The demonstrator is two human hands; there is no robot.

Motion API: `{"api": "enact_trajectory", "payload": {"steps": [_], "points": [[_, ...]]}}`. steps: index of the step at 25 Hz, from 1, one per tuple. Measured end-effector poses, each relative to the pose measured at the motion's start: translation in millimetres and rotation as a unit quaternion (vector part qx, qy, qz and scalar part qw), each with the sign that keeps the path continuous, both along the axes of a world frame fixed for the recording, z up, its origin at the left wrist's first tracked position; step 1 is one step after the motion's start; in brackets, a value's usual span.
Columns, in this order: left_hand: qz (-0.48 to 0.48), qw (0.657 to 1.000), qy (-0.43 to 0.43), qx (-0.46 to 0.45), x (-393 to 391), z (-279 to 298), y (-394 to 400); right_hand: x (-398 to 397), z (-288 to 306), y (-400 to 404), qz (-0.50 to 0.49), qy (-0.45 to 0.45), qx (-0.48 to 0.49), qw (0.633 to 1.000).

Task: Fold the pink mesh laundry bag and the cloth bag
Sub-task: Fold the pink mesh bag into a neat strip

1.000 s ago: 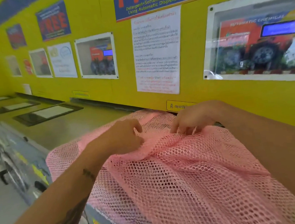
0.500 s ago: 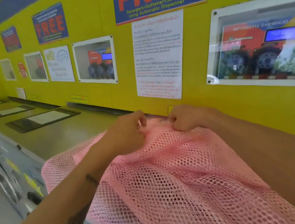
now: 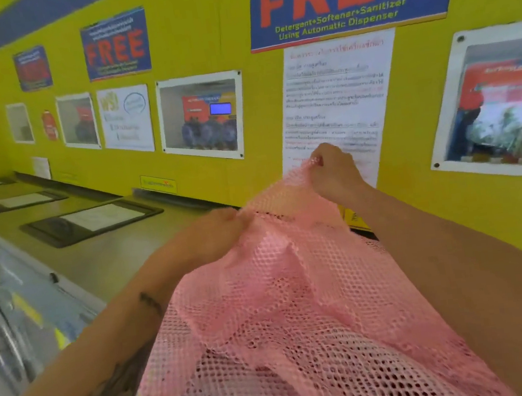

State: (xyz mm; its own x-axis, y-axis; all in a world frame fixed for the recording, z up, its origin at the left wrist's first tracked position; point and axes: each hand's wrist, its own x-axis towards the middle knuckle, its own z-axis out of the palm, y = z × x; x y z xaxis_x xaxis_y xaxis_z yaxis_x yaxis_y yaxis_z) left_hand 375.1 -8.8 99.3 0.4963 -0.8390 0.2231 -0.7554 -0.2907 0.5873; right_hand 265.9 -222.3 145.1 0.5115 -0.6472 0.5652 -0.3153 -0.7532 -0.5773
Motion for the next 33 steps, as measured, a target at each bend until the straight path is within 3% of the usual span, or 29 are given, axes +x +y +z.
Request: {"api": "enact_trajectory", "payload": {"steps": [2,4,6,9,12,15,19,23,25,28,31,33], "points": [[-0.082,0.992,0.071,0.067,4.9,-3.2,8.1,19.8,-1.4,-2.1,-0.033,-0.029,0.02,0.999],[-0.094,0.987,0.084,0.1,15.4,-8.4,12.2,32.4,-4.6,-1.7,-0.042,0.12,0.022,0.992],[-0.067,0.987,0.051,0.136,26.8,-18.1,14.8,38.2,-13.0,0.5,-0.037,0.275,0.002,0.961],[-0.048,0.985,0.002,0.168,37.7,-28.3,17.8,38.0,-21.4,7.4,-0.01,0.346,-0.049,0.937],[-0.06,0.981,0.02,0.184,41.8,-26.0,24.5,30.0,-31.6,13.9,0.007,0.5,-0.082,0.862],[-0.055,0.986,0.042,0.15,47.2,-15.1,41.0,20.5,-48.8,18.3,0.015,0.576,-0.064,0.815],[-0.018,0.988,0.053,0.143,65.3,6.7,84.6,18.1,-61.1,9.2,-0.003,0.559,-0.079,0.825],[0.07,0.942,-0.006,0.327,82.9,1.9,119.4,21.7,-71.6,-6.9,-0.065,0.467,-0.153,0.868],[0.096,0.928,-0.015,0.361,83.3,-5.2,123.2,25.1,-71.5,-12.4,-0.077,0.406,-0.167,0.895],[0.066,0.965,-0.084,0.241,66.8,-8.9,109.1,28.9,-65.8,-8.8,-0.007,0.402,-0.091,0.911],[-0.013,0.99,-0.125,0.072,34.9,-23.3,73.7,25.6,-65.6,2.3,0.042,0.495,-0.067,0.865],[-0.081,0.989,-0.121,0.038,17.8,-41.5,46.8,19.0,-64.6,5.8,0.061,0.509,-0.066,0.856]]}}
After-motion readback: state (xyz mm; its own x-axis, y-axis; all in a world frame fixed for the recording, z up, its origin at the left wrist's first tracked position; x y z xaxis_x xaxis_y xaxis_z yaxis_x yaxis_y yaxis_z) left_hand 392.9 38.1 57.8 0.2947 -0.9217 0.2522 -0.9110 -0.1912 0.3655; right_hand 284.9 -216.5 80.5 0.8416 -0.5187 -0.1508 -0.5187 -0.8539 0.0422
